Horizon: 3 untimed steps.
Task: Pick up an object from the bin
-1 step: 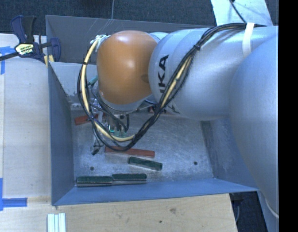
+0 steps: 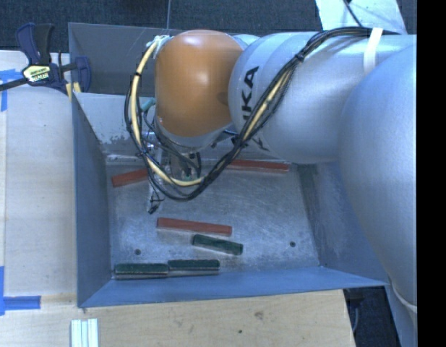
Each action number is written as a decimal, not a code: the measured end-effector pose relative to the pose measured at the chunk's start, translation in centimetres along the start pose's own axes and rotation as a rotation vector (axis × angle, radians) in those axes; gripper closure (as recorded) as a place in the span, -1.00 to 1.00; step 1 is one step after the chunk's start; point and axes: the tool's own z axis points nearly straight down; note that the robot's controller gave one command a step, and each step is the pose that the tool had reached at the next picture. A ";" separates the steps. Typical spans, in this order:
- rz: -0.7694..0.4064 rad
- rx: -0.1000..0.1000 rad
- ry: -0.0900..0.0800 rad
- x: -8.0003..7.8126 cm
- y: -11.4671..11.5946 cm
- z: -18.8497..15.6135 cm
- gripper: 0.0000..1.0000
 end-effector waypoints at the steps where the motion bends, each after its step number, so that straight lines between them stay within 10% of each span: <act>1: 0.186 0.002 0.009 1.1 -6.6 11.6 -1.00; 2: -0.201 0.003 0.004 2.1 -13.7 8.8 -1.00; 3: -0.439 -0.001 0.001 8.8 -8.7 11.4 -1.00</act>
Offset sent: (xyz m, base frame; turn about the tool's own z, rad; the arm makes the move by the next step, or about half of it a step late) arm -0.0048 -0.0639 -0.1127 0.1834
